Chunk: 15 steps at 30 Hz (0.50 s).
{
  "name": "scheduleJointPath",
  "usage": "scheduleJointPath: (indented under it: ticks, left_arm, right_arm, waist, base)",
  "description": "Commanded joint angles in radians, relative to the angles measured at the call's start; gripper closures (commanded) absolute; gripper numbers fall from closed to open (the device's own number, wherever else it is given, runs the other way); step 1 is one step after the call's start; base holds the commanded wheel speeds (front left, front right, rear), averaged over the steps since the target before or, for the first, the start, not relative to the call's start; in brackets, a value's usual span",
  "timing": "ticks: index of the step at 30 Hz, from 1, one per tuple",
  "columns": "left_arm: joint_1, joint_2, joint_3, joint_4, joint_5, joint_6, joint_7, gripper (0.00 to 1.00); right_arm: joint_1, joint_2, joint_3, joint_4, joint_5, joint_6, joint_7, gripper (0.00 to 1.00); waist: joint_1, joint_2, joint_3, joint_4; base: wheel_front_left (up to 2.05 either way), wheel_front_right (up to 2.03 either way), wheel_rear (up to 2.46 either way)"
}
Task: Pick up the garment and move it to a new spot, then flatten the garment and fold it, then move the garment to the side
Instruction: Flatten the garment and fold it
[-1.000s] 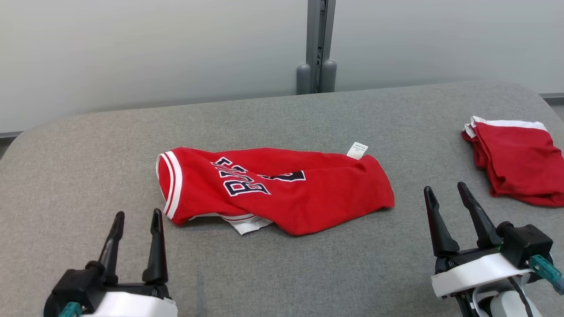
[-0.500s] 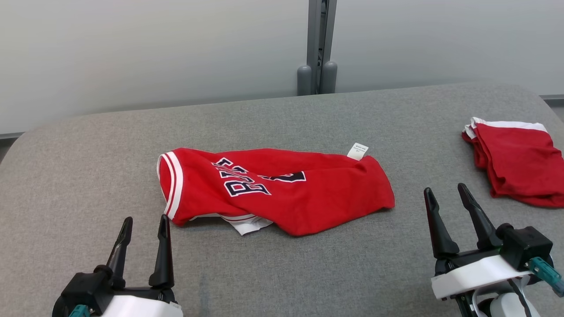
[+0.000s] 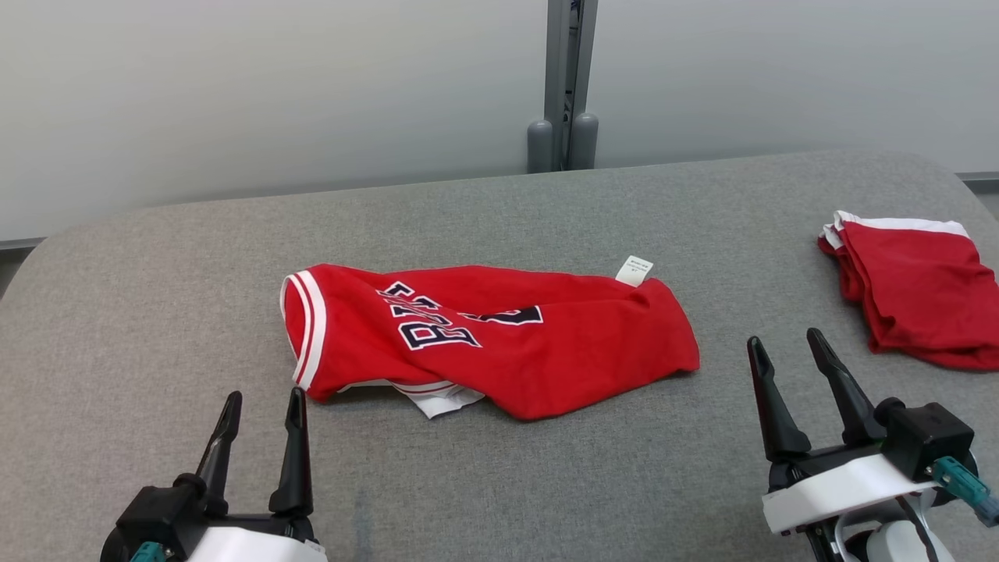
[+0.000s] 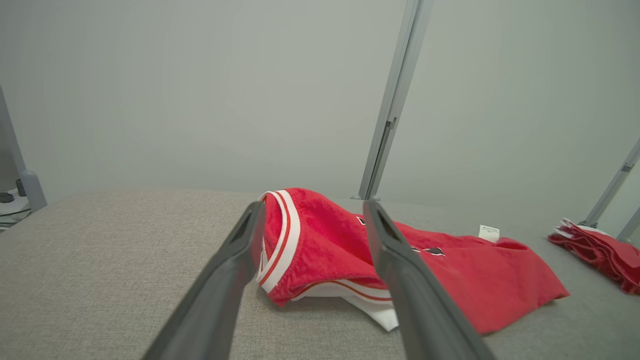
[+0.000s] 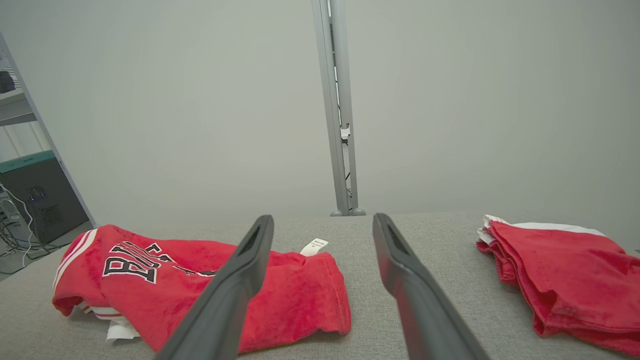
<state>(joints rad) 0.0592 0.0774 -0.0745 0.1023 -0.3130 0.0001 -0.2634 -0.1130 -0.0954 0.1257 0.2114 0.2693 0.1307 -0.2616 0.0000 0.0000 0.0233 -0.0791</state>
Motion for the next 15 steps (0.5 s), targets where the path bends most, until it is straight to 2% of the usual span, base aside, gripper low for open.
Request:
scheduleJointPath:
  ticks: [1,15]
  left_arm:
    - [-0.007,-0.001,0.007,0.005,0.006,-0.007,-0.001,0.0]
    - [-0.021,-0.014,0.025,0.026,0.023,-0.026,-0.001,0.0]
  right_arm:
    - [0.002,-0.008,-0.001,0.003,0.001,0.0,-0.005,0.0]
    - [-0.006,-0.009,0.004,0.017,0.005,0.0,-0.005,0.0]
  waist:
    - [0.0,0.0,0.001,0.001]
    - [0.0,0.0,0.004,0.009]
  base:
    - [0.0,0.0,0.0]
    - [0.0,0.0,0.0]
